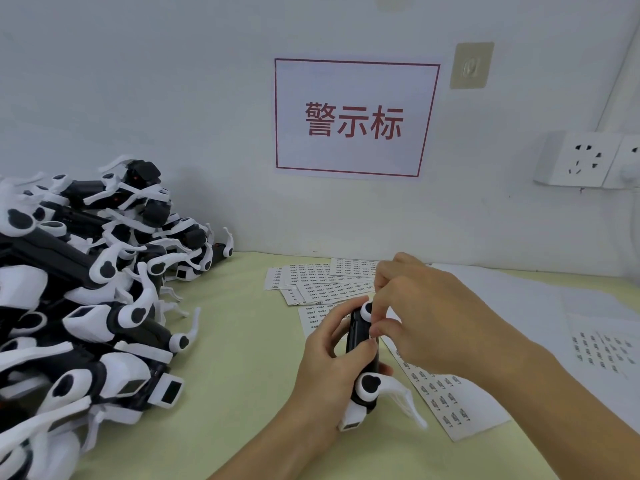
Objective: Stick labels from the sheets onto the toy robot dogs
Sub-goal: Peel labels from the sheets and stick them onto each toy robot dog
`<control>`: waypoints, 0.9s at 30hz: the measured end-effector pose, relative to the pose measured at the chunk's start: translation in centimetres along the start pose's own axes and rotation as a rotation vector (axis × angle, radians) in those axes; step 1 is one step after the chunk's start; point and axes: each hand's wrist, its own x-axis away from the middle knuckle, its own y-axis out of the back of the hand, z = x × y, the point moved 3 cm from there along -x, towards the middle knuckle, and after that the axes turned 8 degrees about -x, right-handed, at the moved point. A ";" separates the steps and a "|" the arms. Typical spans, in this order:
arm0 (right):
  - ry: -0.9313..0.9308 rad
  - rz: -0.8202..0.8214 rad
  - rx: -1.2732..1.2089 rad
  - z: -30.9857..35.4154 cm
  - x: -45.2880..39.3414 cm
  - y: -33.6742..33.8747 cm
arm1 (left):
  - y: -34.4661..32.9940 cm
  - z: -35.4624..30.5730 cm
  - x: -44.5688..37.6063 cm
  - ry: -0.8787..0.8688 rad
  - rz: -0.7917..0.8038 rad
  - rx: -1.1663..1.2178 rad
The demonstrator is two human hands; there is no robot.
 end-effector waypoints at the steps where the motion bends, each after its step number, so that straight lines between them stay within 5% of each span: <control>1: -0.004 -0.005 0.009 0.0 0.0 0.1 | 0.0 0.0 0.0 -0.003 0.001 -0.006; 21: -0.151 -0.089 0.083 0.0 -0.2 0.4 | 0.0 0.1 0.0 -0.026 0.010 -0.015; 27: -0.289 -0.080 -0.076 -1.4 -0.4 0.3 | 0.0 0.1 0.0 -0.040 0.024 -0.009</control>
